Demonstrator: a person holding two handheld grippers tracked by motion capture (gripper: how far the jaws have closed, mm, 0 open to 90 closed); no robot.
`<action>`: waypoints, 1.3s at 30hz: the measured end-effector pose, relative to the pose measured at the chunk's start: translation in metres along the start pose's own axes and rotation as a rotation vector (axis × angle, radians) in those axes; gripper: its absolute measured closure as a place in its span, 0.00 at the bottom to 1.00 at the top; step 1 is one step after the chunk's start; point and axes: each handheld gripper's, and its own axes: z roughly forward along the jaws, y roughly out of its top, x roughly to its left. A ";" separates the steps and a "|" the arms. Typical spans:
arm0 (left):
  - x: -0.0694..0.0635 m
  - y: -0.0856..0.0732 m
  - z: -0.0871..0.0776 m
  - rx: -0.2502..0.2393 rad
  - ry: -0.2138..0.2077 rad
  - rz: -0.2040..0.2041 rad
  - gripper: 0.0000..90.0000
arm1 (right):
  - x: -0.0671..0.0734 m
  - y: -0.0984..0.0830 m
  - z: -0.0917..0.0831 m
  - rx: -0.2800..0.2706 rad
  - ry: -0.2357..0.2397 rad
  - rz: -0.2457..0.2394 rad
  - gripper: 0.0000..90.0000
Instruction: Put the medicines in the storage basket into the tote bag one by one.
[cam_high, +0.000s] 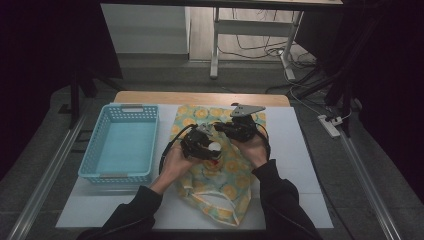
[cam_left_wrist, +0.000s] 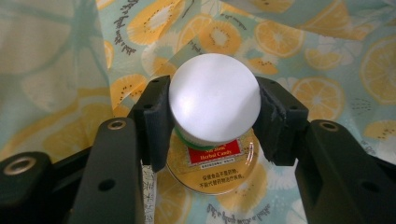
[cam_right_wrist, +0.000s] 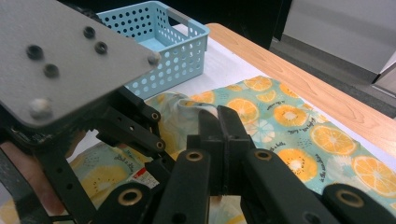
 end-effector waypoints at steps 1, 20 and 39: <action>0.001 0.000 0.001 0.005 -0.002 0.000 0.56 | 0.000 0.000 0.000 0.000 0.000 0.001 1.00; 0.004 -0.003 -0.005 -0.058 -0.050 -0.031 0.33 | 0.000 0.000 0.000 0.003 0.003 0.000 1.00; -0.009 -0.028 -0.032 -0.101 -0.129 -0.012 0.03 | 0.002 0.002 -0.002 0.009 0.013 0.000 1.00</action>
